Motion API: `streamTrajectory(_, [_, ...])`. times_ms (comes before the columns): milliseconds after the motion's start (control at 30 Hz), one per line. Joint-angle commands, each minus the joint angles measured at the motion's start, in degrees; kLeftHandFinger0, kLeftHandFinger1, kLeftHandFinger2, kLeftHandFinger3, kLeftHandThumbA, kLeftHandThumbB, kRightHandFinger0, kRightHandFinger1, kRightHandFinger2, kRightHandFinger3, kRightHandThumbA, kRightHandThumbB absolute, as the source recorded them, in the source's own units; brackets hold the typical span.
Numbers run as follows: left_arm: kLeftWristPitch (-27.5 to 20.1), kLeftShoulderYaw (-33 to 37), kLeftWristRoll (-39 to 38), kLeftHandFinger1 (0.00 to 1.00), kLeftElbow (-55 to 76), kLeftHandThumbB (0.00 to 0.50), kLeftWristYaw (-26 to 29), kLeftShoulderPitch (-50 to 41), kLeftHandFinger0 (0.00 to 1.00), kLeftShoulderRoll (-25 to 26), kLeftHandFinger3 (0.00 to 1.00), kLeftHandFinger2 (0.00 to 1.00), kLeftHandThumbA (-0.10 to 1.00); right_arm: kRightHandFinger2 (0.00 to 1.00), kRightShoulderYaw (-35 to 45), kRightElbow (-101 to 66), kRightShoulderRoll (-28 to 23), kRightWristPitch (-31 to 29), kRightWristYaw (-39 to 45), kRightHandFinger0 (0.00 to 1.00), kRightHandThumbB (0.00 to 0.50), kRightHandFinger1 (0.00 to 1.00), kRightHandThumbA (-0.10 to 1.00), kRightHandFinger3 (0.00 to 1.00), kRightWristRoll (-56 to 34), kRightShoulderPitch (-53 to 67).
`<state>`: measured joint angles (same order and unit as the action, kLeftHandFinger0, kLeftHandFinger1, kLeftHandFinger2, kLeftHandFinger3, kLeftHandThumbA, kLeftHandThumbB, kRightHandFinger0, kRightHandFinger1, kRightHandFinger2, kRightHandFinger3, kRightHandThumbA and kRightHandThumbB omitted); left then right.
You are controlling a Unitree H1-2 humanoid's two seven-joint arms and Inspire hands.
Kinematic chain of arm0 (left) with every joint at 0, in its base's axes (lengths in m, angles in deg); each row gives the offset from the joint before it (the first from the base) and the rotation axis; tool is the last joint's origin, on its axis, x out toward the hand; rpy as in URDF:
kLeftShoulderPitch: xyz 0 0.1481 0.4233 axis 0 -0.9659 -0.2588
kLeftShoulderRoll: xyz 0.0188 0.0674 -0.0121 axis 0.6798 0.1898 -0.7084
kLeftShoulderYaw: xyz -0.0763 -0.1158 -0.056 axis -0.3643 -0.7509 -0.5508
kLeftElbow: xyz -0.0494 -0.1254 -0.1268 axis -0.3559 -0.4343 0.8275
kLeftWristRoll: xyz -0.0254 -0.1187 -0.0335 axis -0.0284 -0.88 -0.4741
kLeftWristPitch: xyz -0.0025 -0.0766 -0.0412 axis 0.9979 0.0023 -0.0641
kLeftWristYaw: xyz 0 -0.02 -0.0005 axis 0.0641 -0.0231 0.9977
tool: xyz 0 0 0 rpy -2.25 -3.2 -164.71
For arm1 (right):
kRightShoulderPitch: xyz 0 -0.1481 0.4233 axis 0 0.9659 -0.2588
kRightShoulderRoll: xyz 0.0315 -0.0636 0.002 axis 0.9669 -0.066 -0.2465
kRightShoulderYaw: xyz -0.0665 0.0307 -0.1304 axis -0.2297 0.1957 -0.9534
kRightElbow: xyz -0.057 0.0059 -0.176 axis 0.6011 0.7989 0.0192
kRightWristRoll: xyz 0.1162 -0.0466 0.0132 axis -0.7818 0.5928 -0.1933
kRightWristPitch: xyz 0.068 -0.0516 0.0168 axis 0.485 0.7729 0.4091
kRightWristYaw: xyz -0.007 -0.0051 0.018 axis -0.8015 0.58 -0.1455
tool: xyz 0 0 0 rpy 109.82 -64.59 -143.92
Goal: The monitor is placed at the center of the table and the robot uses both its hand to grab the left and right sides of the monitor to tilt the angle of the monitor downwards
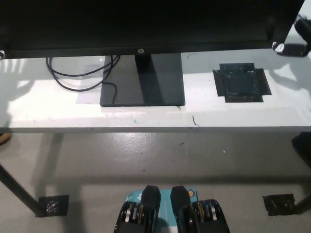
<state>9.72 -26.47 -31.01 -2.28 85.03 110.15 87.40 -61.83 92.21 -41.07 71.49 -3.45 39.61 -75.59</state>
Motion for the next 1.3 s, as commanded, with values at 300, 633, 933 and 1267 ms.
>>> streamTrajectory(300, [-3.3,-32.0,-28.3,1.0,43.1,0.357,-6.1,-39.0,1.0,9.3,1.0,1.0,0.87,1.0,24.3,-45.1,-9.4,-4.3,8.3,1.0,0.5,1.0,0.8,1.0,-21.7,34.3])
streamTrajectory(633, [-3.4,-42.9,-35.4,1.0,69.7,0.39,-5.2,-62.4,1.0,2.2,1.0,1.0,0.96,1.0,31.3,-64.3,-4.6,-5.7,5.1,1.0,0.5,1.0,0.79,1.0,-24.2,52.9])
streamTrajectory(933, [-2.5,-35.6,-30.7,1.0,86.7,0.472,-6.2,-68.2,1.0,-11.0,1.0,1.0,0.96,1.0,24.4,-75.6,9.5,-11.1,1.9,1.0,0.5,1.0,0.84,1.0,-14.3,61.6])
streamTrajectory(1267, [-9.6,-25.9,-23.9,1.0,73.4,0.331,-4.5,-67.5,1.0,-23.2,1.0,1.0,1.0,1.0,15.1,-60.0,21.3,-11.5,-7.2,1.0,0.393,1.0,0.94,1.0,-7.6,62.6])
